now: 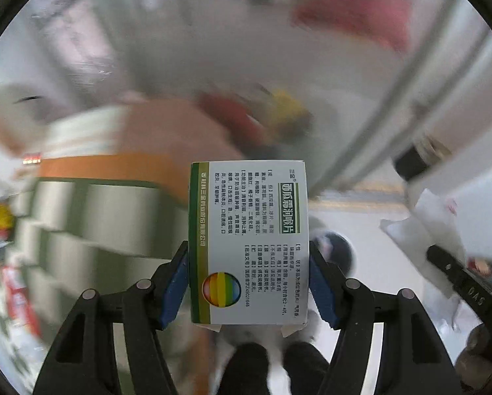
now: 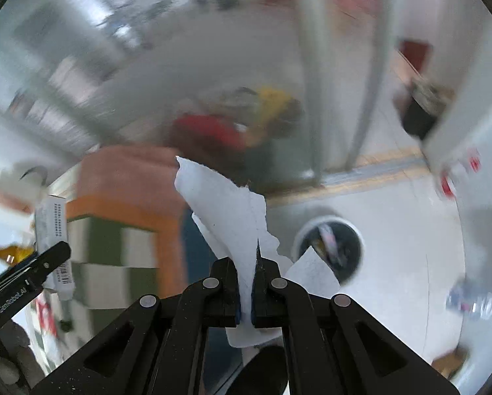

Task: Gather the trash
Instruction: 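Carry the medicine box and tissue over the floor bin, then open both grippers to drop the box and tissue into the bin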

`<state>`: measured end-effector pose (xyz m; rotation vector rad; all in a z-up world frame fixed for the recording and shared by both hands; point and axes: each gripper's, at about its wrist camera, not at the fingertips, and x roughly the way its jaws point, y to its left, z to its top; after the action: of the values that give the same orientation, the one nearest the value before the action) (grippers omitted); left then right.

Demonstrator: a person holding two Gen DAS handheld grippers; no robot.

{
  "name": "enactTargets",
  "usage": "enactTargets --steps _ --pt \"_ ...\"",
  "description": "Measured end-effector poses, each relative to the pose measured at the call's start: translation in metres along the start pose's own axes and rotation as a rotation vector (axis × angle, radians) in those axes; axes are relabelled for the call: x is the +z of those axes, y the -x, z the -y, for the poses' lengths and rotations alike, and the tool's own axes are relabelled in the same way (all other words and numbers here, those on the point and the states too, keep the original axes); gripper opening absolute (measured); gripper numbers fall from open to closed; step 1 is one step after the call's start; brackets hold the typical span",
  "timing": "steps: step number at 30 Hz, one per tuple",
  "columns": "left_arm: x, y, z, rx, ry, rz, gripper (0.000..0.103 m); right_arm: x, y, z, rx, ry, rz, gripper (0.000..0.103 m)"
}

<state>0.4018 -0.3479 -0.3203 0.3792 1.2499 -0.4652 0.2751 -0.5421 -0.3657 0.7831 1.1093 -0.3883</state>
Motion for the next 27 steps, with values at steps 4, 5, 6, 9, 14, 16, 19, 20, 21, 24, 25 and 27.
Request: enactTargets --steps 4,5,6,9,14,16,19,20,21,24,25,27 --pt "-0.011 -0.101 0.069 -0.084 -0.061 -0.14 0.063 -0.02 -0.059 0.11 0.029 -0.186 -0.09 0.003" --pt "-0.015 -0.13 0.084 -0.102 -0.069 -0.177 0.063 -0.028 -0.087 0.136 0.061 -0.239 -0.125 0.003" --pt "-0.021 -0.164 0.099 -0.114 -0.072 -0.215 0.063 -0.034 -0.108 0.158 0.083 -0.283 -0.15 0.003" --pt "-0.038 -0.246 0.134 -0.135 -0.08 -0.307 0.063 -0.058 -0.19 0.216 0.138 -0.404 -0.225 0.003" --pt "-0.069 -0.385 0.175 -0.156 -0.098 -0.441 0.064 -0.085 -0.322 0.285 0.165 -0.504 -0.3 0.003" --pt "-0.083 -0.427 0.191 -0.158 -0.116 -0.503 0.065 -0.086 -0.359 0.297 0.137 -0.477 -0.32 0.003" --pt "-0.098 -0.47 0.208 -0.148 -0.15 -0.557 0.066 -0.09 -0.402 0.302 0.096 -0.411 -0.354 0.003" --pt "-0.101 -0.479 0.21 -0.136 -0.162 -0.564 0.066 -0.09 -0.415 0.302 0.078 -0.382 -0.375 0.004" --pt "-0.103 -0.485 0.208 -0.131 -0.168 -0.564 0.072 -0.089 -0.425 0.302 0.054 -0.359 -0.389 0.005" --pt "-0.105 -0.487 0.208 -0.116 -0.169 -0.558 0.099 -0.087 -0.434 0.3 0.011 -0.262 -0.402 0.008" --pt "-0.106 -0.484 0.206 -0.117 -0.162 -0.556 0.1 -0.09 -0.434 0.301 0.008 -0.251 -0.403 0.017" --pt "-0.107 -0.481 0.2 -0.114 -0.142 -0.555 0.1 -0.088 -0.43 0.299 0.002 -0.231 -0.397 0.042"
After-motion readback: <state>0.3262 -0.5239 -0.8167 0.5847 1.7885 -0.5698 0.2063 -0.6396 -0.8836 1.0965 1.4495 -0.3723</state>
